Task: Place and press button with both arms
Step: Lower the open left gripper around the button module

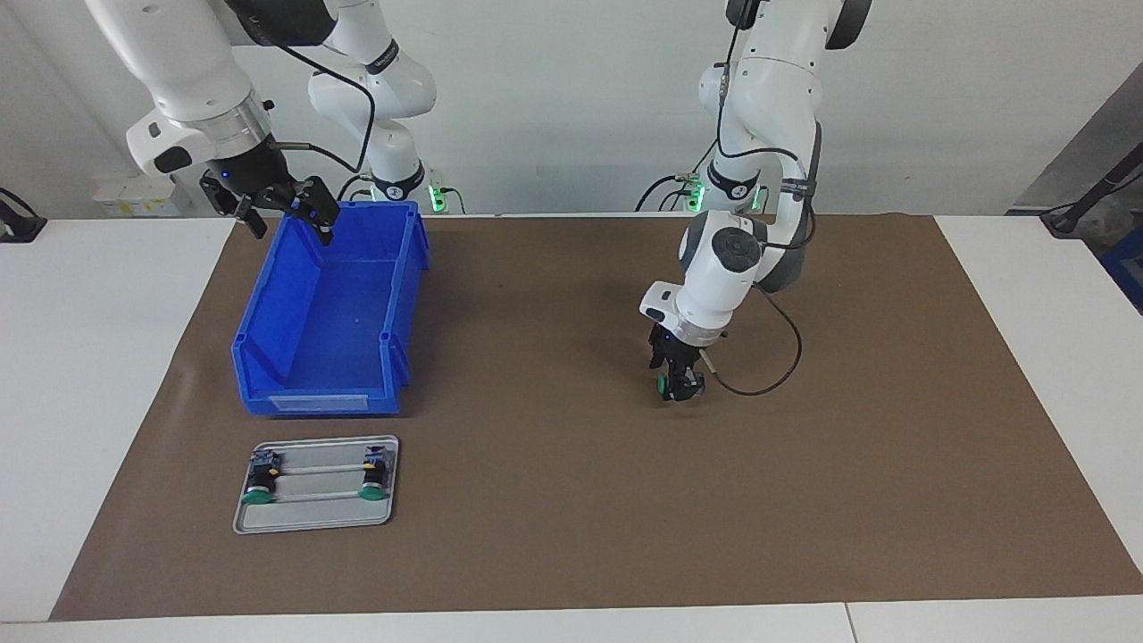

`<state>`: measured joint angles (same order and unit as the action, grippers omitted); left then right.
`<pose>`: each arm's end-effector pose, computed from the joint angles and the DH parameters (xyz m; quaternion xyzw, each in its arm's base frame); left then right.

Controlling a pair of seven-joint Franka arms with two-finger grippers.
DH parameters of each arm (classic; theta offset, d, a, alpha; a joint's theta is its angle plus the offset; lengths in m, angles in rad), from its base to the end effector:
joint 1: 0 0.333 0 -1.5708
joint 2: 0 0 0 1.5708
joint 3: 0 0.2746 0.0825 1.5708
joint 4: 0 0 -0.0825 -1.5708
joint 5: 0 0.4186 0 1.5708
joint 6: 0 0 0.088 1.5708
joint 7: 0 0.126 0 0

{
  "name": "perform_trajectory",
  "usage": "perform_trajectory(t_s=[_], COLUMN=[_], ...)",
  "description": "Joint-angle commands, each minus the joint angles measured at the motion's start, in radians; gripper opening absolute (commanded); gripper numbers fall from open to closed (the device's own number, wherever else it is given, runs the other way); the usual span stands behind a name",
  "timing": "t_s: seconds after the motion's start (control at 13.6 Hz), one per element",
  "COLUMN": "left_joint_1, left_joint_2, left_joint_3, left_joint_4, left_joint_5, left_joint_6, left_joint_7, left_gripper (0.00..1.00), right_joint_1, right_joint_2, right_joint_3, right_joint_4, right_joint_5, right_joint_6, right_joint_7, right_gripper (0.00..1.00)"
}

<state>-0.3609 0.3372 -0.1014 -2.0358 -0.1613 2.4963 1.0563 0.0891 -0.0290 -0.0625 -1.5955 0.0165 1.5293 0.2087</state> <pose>0.5561 -0.2788 0.2082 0.7655 -0.6368 0.0788 0.0479 0.5758 0.0171 0.5650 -0.9957 0.0907 0.0196 0.0069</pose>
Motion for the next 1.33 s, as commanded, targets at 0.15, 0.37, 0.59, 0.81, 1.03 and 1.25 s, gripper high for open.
perform_trajectory(t_s=[0.15,0.37,0.59,0.81,1.03,1.25], left_joint_1=[-0.018,-0.012,-0.003,0.020,0.052,0.088], left_joint_2=[0.000,0.000,0.002,-0.004,-0.020,-0.033], left_joint_3=[0.014,0.014,0.012,0.008,-0.004,-0.011], left_joint_4=[-0.027,-0.021,-0.012,0.000,0.008,0.009], left_joint_5=[-0.001,-0.001,-0.001,-0.010,-0.062,-0.182], left_joint_6=[0.032,0.032,0.030,0.026,0.018,-0.013], left_joint_7=[-0.010,-0.007,-0.002,0.001,0.004,0.062], left_gripper=[0.23,0.09,0.00,0.00,0.00,0.00], right_joint_1=[-0.011,-0.002,0.004,0.001,0.003,0.003], right_joint_2=[-0.022,-0.023,-0.023,-0.023,-0.023,-0.023], right_joint_3=[-0.005,-0.005,-0.003,-0.003,-0.003,-0.003], right_joint_4=[-0.024,-0.024,-0.024,-0.024,-0.024,-0.024], right_joint_5=[0.016,0.020,0.020,0.020,0.020,0.020], right_joint_6=[0.008,0.003,0.003,0.003,0.003,0.003], right_joint_7=[-0.020,-0.022,-0.022,-0.022,-0.022,-0.022], right_gripper=[1.00,1.00,1.00,1.00,1.00,1.00])
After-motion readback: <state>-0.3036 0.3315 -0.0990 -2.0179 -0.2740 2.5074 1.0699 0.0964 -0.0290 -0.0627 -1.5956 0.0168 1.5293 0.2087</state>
